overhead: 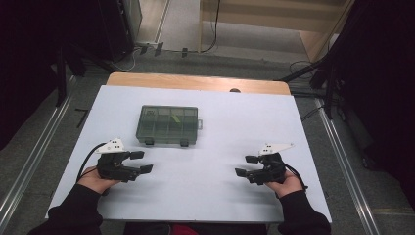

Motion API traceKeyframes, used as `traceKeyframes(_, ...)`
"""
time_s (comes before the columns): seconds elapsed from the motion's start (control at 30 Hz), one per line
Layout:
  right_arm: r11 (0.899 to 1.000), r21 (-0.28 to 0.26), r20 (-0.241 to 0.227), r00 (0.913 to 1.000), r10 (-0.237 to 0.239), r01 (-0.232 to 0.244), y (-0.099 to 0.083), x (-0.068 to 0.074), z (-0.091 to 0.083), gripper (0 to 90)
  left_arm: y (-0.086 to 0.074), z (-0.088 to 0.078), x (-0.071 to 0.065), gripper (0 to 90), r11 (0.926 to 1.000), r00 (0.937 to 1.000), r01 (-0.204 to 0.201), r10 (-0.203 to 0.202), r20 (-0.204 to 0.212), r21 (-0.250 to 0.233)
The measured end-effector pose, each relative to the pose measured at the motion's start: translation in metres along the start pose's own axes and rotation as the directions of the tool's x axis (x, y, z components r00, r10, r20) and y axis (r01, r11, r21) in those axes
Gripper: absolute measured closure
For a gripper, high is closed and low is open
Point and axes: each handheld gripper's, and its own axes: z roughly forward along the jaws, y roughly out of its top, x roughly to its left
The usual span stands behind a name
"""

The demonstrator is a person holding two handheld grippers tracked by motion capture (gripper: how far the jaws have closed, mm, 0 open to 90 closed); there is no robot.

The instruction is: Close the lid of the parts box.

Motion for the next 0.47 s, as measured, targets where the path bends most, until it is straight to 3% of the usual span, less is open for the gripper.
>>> traceKeyframes(0.47, 1.0, -0.004, -0.008, 1.0, 0.001, -0.001, 0.0006, 0.0004, 0.0008, 26.2, -0.0008, 0.0001, 0.0007, 30.4, 0.9999, 1.0, 0.006, -0.006, 0.0, 0.012)
